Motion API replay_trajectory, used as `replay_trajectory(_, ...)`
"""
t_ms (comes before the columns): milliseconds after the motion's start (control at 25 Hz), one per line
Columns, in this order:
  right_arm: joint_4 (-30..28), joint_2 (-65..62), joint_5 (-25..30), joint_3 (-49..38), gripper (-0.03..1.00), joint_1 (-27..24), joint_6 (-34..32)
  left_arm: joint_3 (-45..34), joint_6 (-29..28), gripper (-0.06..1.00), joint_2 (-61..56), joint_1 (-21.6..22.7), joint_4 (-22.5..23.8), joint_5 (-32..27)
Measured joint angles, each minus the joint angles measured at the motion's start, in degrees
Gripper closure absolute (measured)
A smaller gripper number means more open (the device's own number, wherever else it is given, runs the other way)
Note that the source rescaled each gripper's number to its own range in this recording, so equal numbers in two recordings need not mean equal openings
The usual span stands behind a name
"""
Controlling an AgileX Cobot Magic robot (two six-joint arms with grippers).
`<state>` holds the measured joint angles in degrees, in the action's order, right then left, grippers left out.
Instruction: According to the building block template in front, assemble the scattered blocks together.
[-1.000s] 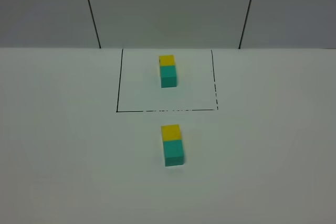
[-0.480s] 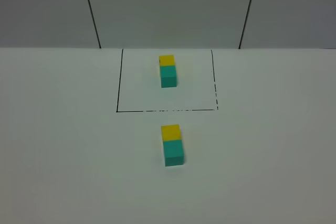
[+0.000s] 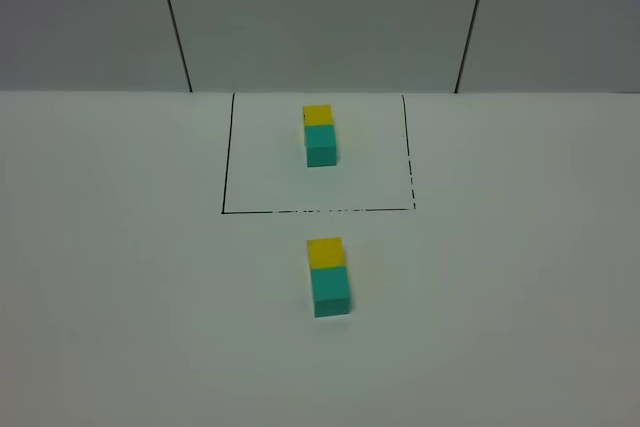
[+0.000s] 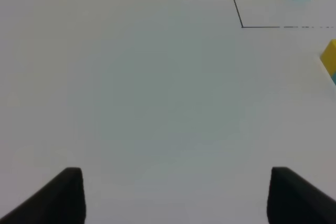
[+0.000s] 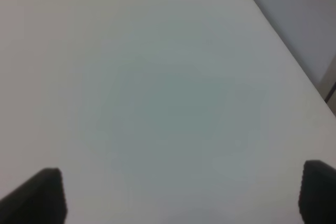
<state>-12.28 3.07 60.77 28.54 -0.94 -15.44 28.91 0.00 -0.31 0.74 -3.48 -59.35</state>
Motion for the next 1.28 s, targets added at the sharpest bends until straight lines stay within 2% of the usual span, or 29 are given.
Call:
replay_trajectory(800, 0.0, 0.0, 0.0, 0.0, 0.19, 0.0, -0.05, 0.0, 0.0, 0.35, 0.0, 0.0, 0.0, 0.0)
replay_trajectory(1280, 0.0, 0.0, 0.0, 0.0, 0.25, 0.0, -0.05, 0.0, 0.0, 0.35, 0.0, 0.0, 0.0, 0.0)
